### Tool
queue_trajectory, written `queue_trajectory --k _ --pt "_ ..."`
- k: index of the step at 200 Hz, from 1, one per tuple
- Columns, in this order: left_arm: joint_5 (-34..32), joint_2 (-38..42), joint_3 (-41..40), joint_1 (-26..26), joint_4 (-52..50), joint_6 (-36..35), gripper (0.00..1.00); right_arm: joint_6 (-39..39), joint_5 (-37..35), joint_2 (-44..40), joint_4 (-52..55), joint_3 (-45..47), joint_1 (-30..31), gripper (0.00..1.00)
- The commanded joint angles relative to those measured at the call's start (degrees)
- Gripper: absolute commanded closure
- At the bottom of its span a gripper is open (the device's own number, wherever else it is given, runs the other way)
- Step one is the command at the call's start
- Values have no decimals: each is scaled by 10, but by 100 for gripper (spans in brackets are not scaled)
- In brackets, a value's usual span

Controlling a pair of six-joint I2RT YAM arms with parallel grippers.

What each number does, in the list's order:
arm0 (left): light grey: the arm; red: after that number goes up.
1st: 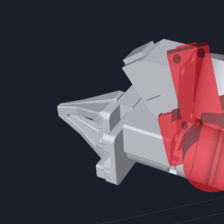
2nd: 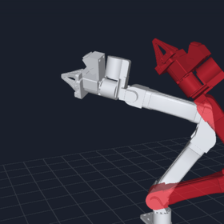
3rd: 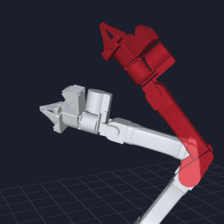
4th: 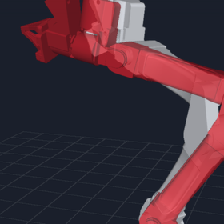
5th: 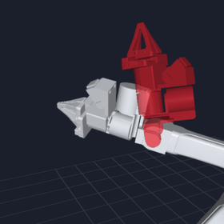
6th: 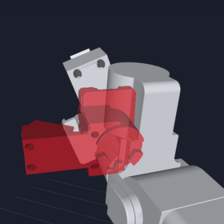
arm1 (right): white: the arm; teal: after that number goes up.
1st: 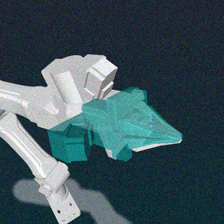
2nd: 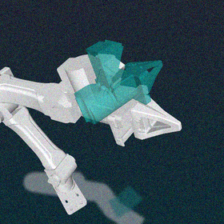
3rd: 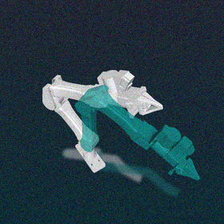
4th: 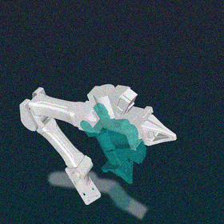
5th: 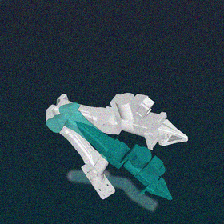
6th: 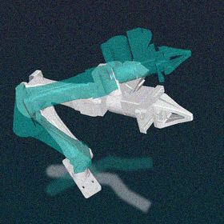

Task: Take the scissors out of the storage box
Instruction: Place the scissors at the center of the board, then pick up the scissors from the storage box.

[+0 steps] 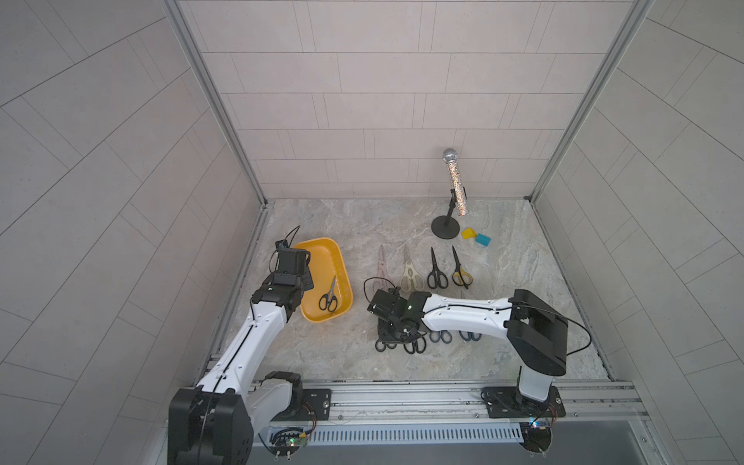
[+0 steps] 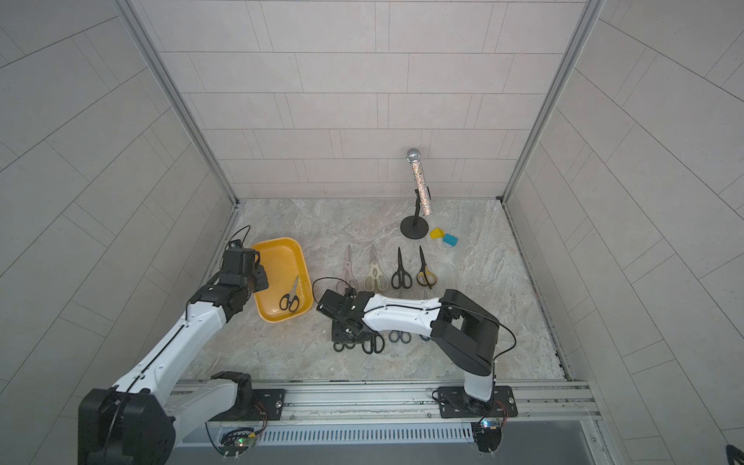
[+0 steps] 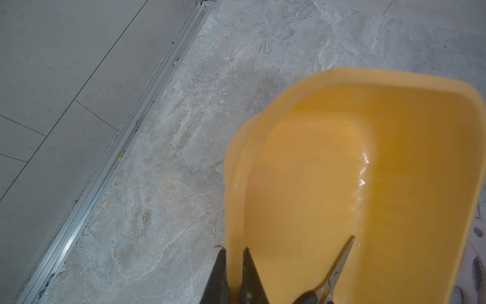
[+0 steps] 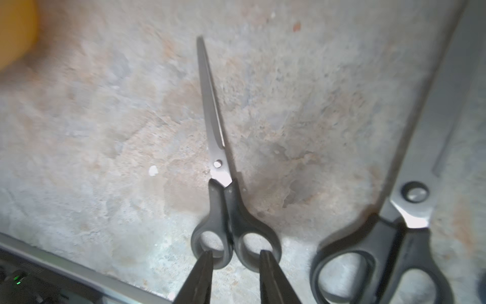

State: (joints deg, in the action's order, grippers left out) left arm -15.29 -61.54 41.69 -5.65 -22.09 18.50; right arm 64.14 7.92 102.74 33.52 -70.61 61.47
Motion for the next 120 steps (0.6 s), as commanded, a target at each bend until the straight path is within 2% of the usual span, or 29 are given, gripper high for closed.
queue_trajectory --k 1,44,85,120 --pt "-6 7 -1 0 11 -2 100 -48 -1 -25 10 -48 -5 66" --pt "1 4 2 -1 6 2 100 -99 28 22 -64 -136 -4 65" --pt "8 8 5 -12 -2 12 100 -77 44 103 -149 -202 -4 59" --pt "0 4 7 -14 -8 11 100 -54 41 174 -179 -249 -4 58"
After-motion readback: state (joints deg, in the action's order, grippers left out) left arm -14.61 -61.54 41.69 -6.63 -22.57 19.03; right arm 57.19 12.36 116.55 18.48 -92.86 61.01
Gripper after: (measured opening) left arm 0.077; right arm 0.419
